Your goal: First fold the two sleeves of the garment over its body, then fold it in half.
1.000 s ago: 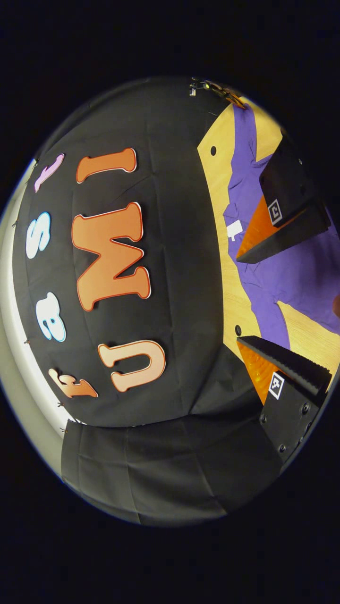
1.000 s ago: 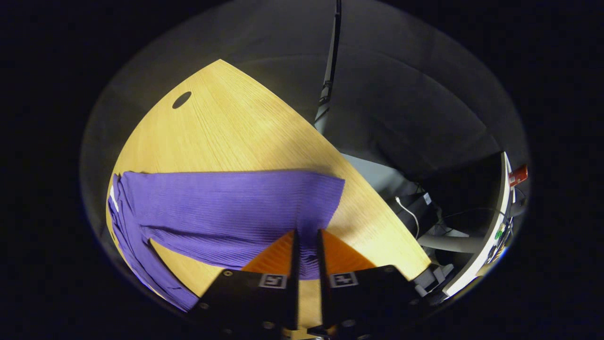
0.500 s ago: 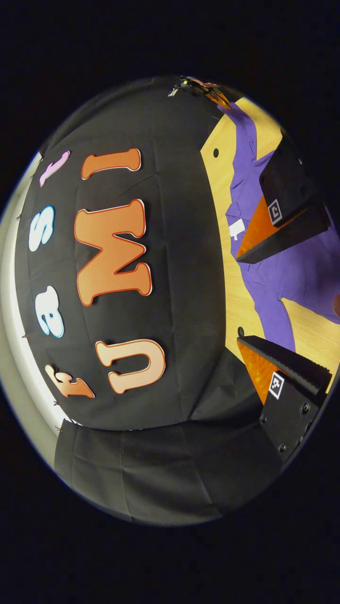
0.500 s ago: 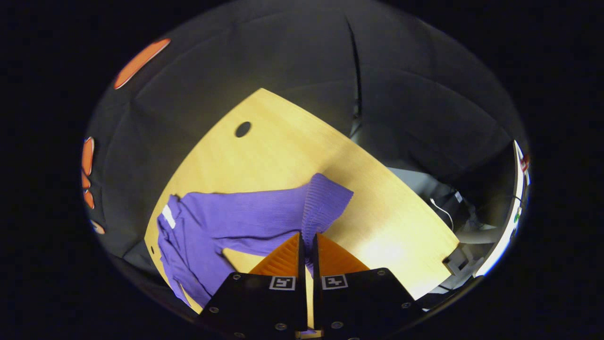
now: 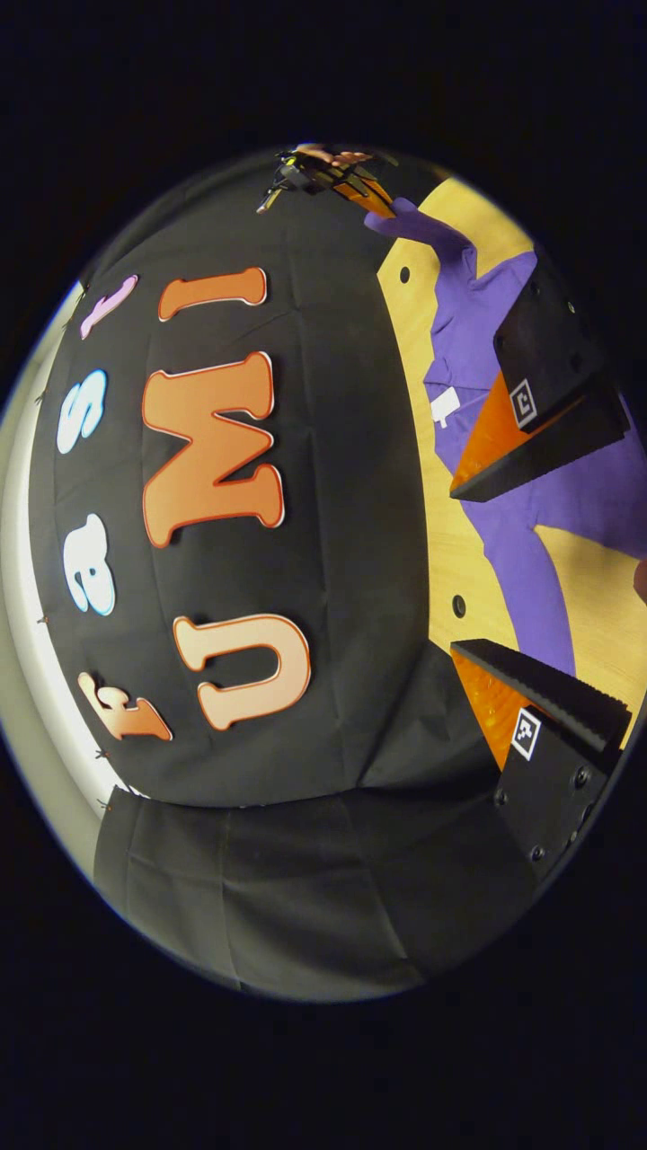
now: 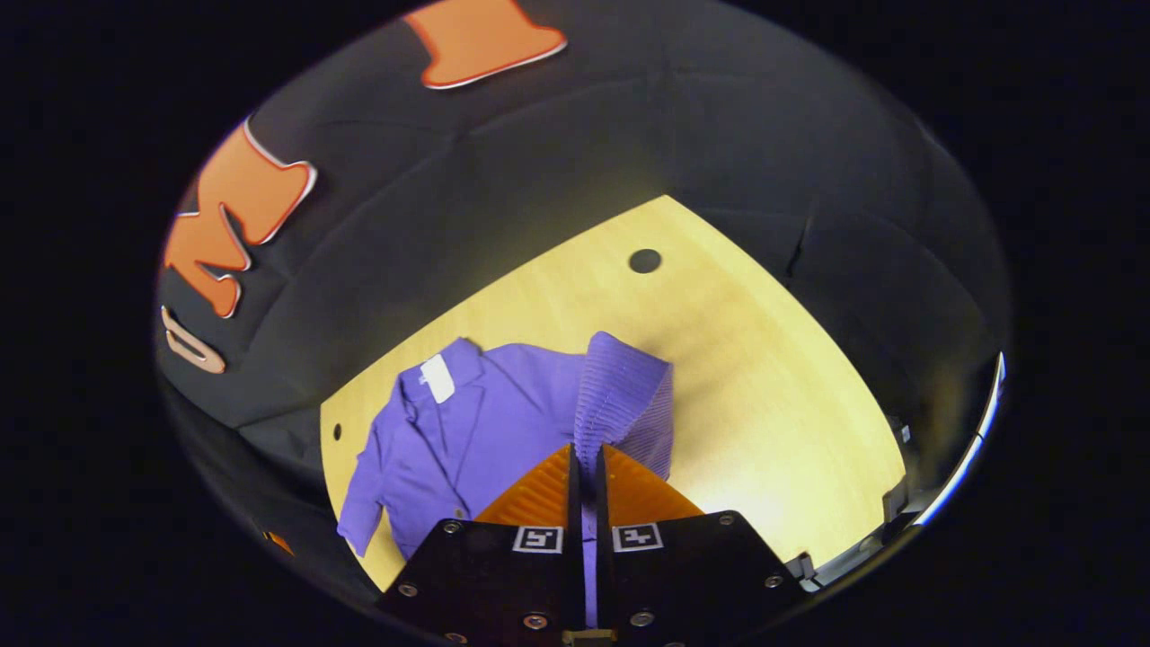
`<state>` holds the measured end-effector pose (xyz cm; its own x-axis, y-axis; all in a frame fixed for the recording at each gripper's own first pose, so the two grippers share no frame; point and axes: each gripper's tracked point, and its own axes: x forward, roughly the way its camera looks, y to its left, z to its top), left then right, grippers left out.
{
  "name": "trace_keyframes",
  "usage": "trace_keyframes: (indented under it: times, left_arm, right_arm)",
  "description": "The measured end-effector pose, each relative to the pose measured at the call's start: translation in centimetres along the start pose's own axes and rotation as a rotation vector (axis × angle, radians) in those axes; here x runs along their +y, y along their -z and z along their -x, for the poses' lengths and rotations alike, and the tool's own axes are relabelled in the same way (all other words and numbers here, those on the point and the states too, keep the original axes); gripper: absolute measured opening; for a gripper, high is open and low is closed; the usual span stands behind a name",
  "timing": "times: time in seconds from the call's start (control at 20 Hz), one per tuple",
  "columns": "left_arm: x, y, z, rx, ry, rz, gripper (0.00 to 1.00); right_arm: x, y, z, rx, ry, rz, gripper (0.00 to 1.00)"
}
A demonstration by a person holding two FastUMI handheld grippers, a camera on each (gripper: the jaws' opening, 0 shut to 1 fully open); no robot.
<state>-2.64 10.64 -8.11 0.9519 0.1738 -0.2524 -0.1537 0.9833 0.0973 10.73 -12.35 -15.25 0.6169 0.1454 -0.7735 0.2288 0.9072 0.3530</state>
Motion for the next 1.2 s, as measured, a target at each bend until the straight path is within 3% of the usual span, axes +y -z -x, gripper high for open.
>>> trace_keyframes:
  times: [0.5,0.85,1.1,1.2]
  left_arm:
    - [7.3,3.4,-1.0,0.066,-0.057,0.038,0.97]
    - [12.3,5.9,-1.4,0.119,-0.098,0.047,0.97]
    - [15.6,8.1,-1.8,0.166,-0.139,0.060,0.97]
    - [16.2,9.0,-2.4,0.192,-0.145,0.066,0.96]
  right_arm:
    - [15.8,4.1,-0.2,0.051,-0.122,0.235,0.06]
    - [26.4,9.6,-2.6,0.121,-0.197,0.379,0.06]
    - [31.4,12.0,-4.1,0.150,-0.247,0.391,0.06]
    - [33.6,12.6,-3.3,0.148,-0.310,0.359,0.13]
